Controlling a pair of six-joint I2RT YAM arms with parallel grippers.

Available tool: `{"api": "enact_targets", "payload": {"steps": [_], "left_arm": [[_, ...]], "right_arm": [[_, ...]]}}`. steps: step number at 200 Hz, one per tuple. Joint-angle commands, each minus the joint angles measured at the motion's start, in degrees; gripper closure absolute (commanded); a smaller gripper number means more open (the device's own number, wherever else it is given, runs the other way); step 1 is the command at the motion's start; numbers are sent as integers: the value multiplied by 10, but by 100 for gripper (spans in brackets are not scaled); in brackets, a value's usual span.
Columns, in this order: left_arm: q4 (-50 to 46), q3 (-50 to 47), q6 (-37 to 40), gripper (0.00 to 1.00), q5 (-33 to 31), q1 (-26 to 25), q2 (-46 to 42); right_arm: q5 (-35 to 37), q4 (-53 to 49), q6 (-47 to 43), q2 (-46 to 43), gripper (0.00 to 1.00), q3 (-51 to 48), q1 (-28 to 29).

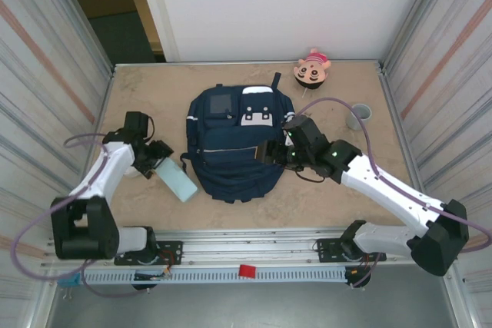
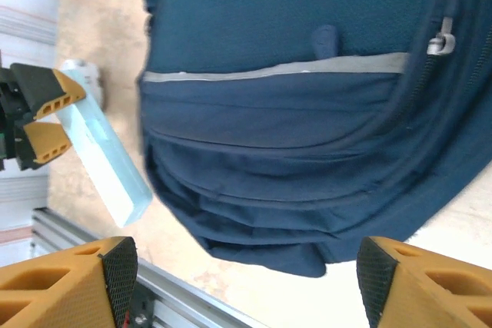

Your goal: Pack the student bag

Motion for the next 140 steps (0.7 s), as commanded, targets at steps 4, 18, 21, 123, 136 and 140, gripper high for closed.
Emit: {"api": "enact_targets", "payload": {"steps": [4, 18, 21, 123, 136, 140], "left_arm": [[-32, 20, -77, 38, 67, 4, -70], [-26, 23, -116, 37, 107, 4, -94], [-23, 22, -125, 37, 114, 4, -98], [181, -57, -355, 36, 250, -3, -164], [185, -60, -362, 36, 256, -4, -165], [187, -61, -364, 36, 255, -6, -165]], "right_arm": [[-25, 172, 24, -25, 24, -56, 20], [-39, 229, 24, -11, 24, -69, 34], [-41, 234, 22, -6, 24, -68, 38], [-51, 328, -56, 184, 23, 14, 139], [-49, 339, -63, 191, 24, 21, 138], [-51, 343, -66, 195, 24, 24, 138]]}}
